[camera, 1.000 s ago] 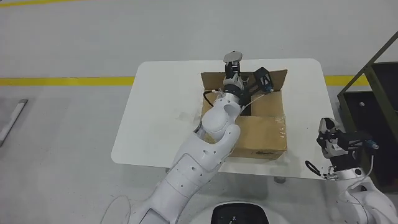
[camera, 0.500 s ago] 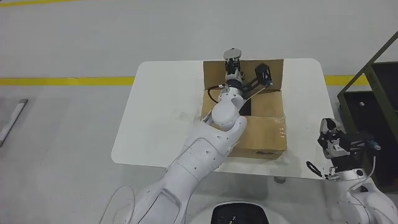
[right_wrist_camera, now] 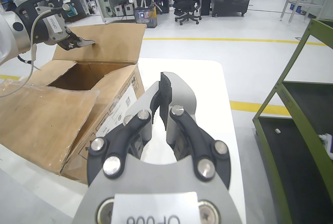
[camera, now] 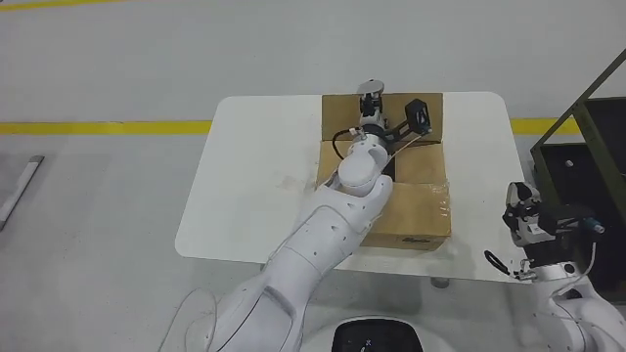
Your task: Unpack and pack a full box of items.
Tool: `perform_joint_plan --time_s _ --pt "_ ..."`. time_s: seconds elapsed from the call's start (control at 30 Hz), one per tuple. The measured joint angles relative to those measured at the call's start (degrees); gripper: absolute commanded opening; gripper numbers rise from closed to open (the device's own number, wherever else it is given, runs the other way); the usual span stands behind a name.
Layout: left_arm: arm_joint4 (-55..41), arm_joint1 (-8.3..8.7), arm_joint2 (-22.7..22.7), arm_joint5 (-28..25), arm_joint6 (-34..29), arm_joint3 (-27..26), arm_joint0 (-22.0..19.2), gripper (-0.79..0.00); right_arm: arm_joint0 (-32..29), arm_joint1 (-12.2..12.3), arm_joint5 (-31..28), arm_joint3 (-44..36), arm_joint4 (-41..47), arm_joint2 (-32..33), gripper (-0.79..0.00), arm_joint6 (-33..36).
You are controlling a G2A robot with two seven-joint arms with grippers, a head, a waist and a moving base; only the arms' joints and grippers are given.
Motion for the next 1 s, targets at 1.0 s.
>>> perform_joint_plan --time_s 1.0 --pt "-0.11 12.49 -29.95 -36.99 -0.43 -73.35 45.58 0.000 4.43 1.93 -29.04 2.83 18.49 3.48 -0.785 13.85"
